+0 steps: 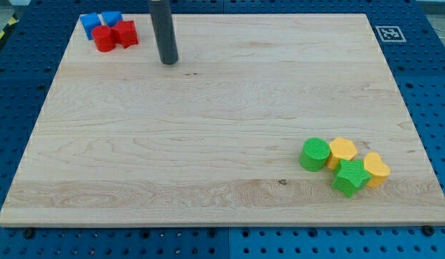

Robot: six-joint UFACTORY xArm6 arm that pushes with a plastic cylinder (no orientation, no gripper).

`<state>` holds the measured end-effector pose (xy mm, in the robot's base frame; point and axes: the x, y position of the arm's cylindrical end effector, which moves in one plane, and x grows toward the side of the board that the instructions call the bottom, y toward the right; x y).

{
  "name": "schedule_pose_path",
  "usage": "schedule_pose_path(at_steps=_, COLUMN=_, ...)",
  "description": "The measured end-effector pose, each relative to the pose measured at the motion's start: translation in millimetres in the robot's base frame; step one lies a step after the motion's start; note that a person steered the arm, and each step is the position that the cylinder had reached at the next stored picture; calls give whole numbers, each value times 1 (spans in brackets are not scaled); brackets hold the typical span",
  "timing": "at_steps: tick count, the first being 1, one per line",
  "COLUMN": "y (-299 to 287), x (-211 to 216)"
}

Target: Point your arm above yellow hexagon

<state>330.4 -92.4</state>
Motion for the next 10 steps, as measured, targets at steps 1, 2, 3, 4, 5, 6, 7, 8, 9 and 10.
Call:
schedule_pose_path(at_steps=1, y=4, x=1)
schedule_pose_path(at_steps=2, y=4, x=1)
schedule_pose_path(at_steps=3, y=14, x=1)
schedule_pose_path(at_steps=4, y=47, x=5)
schedule_pose_path(at_steps=5, y=79, x=11)
schedule_pose_path(at_steps=6, y=117, x=23)
schedule_pose_path(at_steps=7, y=154, x=42)
schedule_pose_path(at_steps=8, y=186, x=66)
schedule_pose_path(at_steps=9, y=239, x=100)
schedule_pose_path(at_steps=10, y=299, x=133)
